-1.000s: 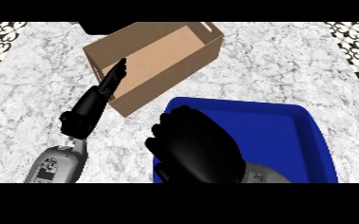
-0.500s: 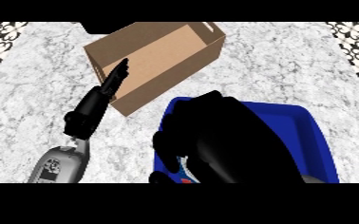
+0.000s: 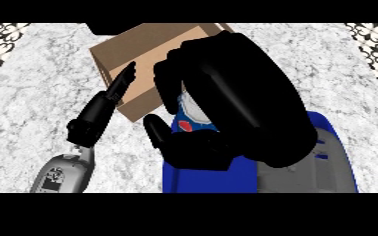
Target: Pick the can from the tray and place it in the cardboard box
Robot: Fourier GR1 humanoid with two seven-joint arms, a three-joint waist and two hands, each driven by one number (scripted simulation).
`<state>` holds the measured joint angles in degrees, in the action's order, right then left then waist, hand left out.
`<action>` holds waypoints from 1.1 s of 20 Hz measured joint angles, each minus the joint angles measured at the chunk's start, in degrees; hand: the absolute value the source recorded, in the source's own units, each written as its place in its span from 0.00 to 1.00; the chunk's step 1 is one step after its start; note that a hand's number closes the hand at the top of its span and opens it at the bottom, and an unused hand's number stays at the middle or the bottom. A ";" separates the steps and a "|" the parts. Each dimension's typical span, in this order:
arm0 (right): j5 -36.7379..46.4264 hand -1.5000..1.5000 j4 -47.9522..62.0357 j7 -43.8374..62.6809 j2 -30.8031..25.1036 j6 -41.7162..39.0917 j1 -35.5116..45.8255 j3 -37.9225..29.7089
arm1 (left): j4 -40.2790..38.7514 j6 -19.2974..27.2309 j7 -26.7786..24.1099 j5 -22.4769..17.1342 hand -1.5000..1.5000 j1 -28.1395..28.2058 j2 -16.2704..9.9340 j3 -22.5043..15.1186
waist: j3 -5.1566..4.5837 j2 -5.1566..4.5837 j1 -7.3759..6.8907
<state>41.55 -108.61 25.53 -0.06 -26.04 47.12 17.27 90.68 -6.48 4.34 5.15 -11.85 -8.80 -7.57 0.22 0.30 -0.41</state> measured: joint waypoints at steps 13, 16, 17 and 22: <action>-1.41 1.00 27.79 -5.23 0.04 13.23 15.15 -4.45 | 0.26 -1.62 1.41 -0.03 0.50 -0.59 0.90 0.65 | -0.09 -0.28 -0.59; 0.42 1.00 35.23 -8.18 -0.11 16.41 18.01 -5.01 | 0.01 -2.25 0.81 -0.20 0.50 -0.64 0.78 0.92 | -0.08 -0.37 -0.75; 0.86 1.00 37.01 -8.63 -0.08 17.88 18.26 -4.18 | 0.06 -1.95 0.74 0.26 0.50 -0.55 1.00 0.75 | -0.07 -0.34 -0.77; 1.86 1.00 49.60 -12.13 0.02 23.64 23.14 -2.41 | -1.15 -2.50 -0.85 0.35 0.50 -1.28 1.08 1.22 | -0.03 -0.43 -1.26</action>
<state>43.41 -59.01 13.39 -0.04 -2.41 70.26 14.86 89.54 -8.99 3.49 5.51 -13.13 -7.73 -6.36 0.19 -0.13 -1.67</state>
